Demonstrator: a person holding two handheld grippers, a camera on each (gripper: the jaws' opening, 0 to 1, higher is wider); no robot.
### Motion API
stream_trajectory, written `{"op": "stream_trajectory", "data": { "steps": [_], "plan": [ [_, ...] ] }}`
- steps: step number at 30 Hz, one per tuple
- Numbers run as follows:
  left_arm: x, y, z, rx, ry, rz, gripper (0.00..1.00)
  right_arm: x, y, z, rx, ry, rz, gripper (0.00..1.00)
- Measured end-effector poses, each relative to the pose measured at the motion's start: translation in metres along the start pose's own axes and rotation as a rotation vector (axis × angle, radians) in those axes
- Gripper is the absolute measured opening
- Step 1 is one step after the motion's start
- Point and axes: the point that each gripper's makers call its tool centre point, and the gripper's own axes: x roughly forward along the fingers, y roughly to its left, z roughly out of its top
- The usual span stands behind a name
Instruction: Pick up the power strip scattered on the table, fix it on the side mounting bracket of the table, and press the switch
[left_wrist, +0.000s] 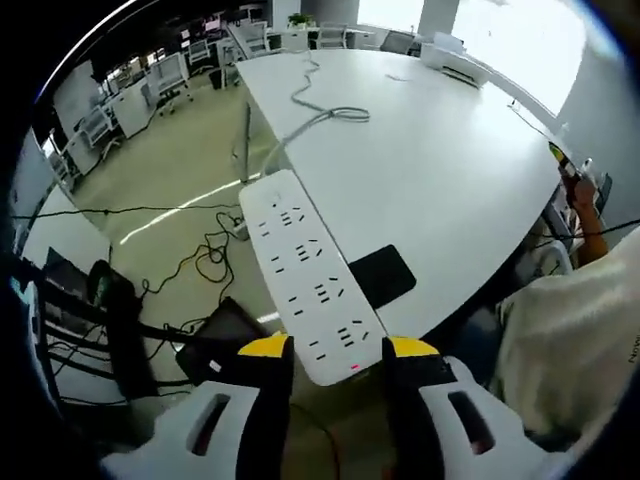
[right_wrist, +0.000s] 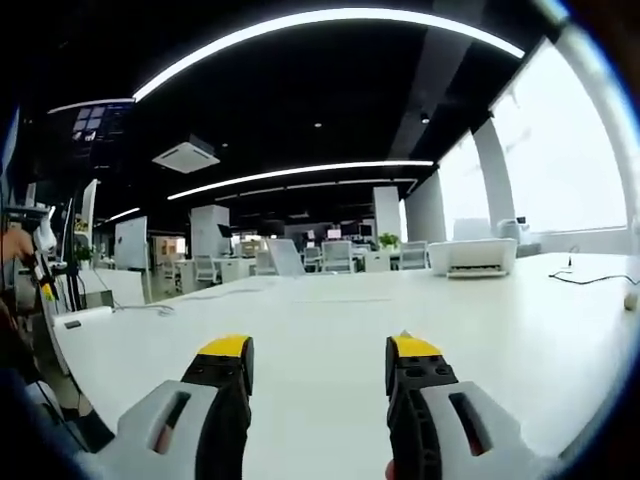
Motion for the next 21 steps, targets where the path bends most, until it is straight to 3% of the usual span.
{"op": "stream_trajectory", "data": {
  "steps": [21],
  "plan": [
    [0.022, -0.004, -0.018, -0.049, 0.067, -0.014, 0.38, 0.006, -0.003, -0.008, 0.009, 0.011, 0.02, 0.47]
  ]
}}
